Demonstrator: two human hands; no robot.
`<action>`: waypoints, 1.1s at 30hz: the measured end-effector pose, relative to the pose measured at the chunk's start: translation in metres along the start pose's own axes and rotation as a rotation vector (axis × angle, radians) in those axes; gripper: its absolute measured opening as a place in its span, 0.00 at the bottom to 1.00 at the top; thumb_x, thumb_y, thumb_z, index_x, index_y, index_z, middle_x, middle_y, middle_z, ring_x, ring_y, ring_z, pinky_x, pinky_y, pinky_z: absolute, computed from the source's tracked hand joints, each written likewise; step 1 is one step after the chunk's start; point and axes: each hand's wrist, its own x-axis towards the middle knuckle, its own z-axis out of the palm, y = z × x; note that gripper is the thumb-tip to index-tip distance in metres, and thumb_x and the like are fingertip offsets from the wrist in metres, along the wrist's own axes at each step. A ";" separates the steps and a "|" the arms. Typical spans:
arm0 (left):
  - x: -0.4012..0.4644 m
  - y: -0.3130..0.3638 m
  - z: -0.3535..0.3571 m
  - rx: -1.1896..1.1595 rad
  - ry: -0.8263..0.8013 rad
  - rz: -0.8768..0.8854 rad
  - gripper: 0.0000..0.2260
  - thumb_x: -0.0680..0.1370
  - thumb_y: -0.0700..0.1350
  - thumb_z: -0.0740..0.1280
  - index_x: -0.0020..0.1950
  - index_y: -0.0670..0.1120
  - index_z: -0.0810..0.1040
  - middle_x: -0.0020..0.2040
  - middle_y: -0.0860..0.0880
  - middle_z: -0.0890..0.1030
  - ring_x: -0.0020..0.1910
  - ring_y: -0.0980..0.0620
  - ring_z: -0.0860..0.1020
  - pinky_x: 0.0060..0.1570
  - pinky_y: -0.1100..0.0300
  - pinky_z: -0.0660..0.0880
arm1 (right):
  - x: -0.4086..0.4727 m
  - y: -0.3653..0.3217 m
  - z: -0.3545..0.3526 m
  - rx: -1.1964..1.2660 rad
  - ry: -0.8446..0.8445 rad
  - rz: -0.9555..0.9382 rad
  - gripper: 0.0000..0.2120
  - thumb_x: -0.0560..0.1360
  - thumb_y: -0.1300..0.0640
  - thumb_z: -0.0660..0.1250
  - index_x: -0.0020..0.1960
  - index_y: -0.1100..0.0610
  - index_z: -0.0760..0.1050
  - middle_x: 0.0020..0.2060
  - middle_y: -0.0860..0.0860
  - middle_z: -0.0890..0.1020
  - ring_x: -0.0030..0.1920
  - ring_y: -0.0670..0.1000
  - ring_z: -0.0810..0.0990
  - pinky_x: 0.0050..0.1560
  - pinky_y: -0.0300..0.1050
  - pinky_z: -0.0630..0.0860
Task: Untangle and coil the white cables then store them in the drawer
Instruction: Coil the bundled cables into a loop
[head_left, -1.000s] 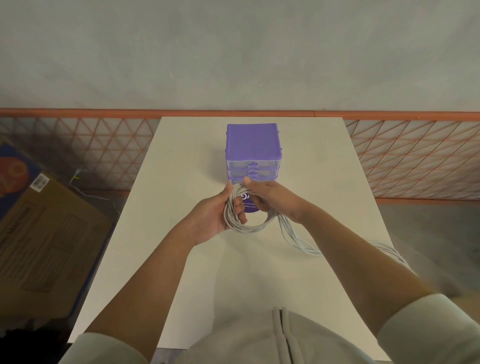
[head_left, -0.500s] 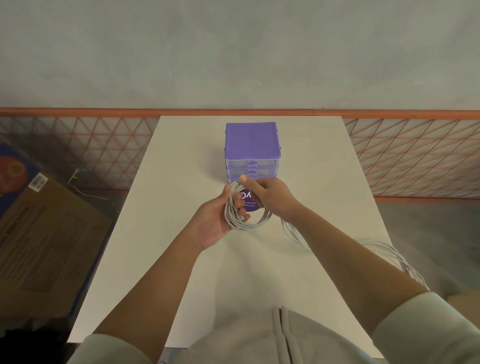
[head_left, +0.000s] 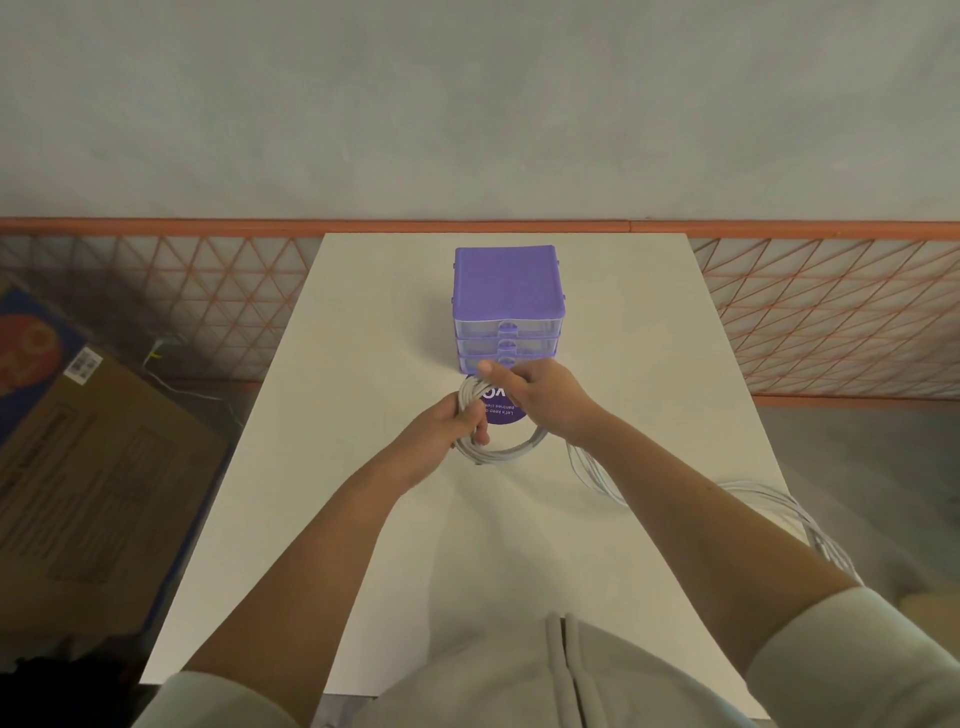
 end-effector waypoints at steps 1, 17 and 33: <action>0.001 -0.002 0.000 0.078 0.016 0.010 0.11 0.84 0.51 0.58 0.46 0.48 0.74 0.40 0.53 0.79 0.44 0.54 0.76 0.52 0.57 0.69 | 0.000 0.001 0.001 -0.012 0.001 -0.005 0.26 0.76 0.36 0.63 0.29 0.52 0.64 0.18 0.41 0.67 0.22 0.42 0.65 0.26 0.32 0.60; 0.008 0.021 0.020 -0.229 0.413 -0.100 0.24 0.80 0.64 0.54 0.37 0.46 0.70 0.27 0.52 0.71 0.27 0.54 0.78 0.40 0.54 0.75 | 0.006 -0.008 0.010 -0.103 0.112 0.053 0.32 0.75 0.28 0.55 0.39 0.57 0.76 0.34 0.51 0.78 0.36 0.51 0.75 0.34 0.43 0.70; 0.015 0.023 0.004 -0.718 0.616 -0.160 0.22 0.82 0.63 0.54 0.37 0.48 0.67 0.26 0.53 0.67 0.21 0.56 0.70 0.29 0.63 0.70 | -0.021 0.032 0.012 0.160 0.051 0.091 0.18 0.84 0.46 0.51 0.57 0.56 0.74 0.39 0.42 0.75 0.39 0.44 0.73 0.41 0.37 0.70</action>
